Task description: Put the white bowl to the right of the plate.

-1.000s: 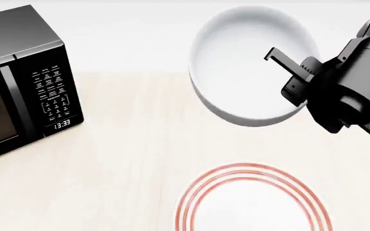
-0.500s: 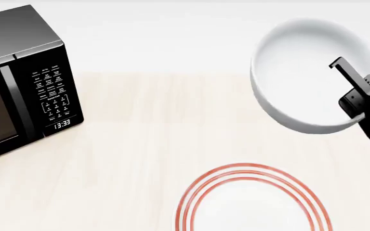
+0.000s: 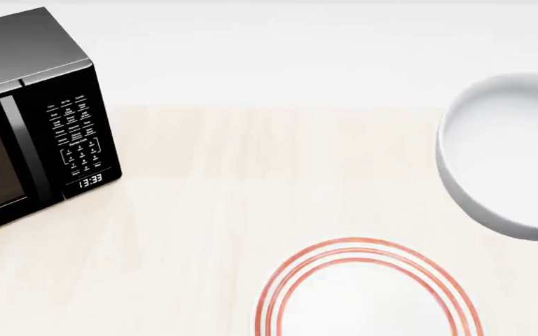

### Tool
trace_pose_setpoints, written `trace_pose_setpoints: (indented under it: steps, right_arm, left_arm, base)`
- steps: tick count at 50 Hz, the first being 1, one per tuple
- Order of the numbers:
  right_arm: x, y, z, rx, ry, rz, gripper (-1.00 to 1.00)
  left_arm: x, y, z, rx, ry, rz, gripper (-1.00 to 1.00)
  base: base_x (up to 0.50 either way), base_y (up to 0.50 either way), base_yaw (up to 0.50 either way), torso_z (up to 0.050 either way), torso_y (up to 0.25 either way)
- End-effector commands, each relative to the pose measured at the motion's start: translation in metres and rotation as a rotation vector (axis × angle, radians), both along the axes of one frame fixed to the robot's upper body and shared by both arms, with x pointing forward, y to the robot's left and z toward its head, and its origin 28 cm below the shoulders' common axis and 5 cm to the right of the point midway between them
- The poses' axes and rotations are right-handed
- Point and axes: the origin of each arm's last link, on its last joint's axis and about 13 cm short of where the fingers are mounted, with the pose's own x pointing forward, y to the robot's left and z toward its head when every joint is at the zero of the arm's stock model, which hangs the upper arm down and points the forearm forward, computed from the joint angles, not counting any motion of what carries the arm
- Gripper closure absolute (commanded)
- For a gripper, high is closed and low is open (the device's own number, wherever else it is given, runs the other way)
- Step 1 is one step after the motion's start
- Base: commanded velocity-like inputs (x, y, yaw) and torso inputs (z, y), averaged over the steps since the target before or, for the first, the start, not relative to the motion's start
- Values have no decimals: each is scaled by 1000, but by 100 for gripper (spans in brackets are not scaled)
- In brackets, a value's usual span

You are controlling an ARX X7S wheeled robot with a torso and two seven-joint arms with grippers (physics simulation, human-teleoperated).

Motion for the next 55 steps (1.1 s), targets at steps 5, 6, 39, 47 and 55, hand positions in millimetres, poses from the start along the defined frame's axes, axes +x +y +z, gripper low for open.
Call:
trace_pose_setpoints:
  steps: [5, 6, 39, 47, 55]
  right_arm:
    - [-13, -20, -9, 29, -8, -73, 100]
    - [-14, -22, -12, 36, -3, -80, 100]
    - [-33, -60, -47, 75, 66, -163, 100]
    - [-37, -65, -57, 92, 82, -176, 100]
    - [-41, -69, -66, 104, 94, -192, 100]
  left_arm:
    - [1, -1, -1, 3, 4, -5, -100]
    - [1, -1, -1, 4, 5, -5, -100]
    - [2, -3, -2, 9, 11, -9, -100]
    - [3, -3, -2, 11, 12, -9, -100]
    - [3, -3, -3, 11, 14, -11, -100]
  base:
    - [0, 0, 0, 0, 0]
    - [0, 0, 0, 0, 0]
    - [0, 0, 0, 0, 1]
    - [0, 0, 0, 0, 0]
    - [0, 0, 0, 0, 1]
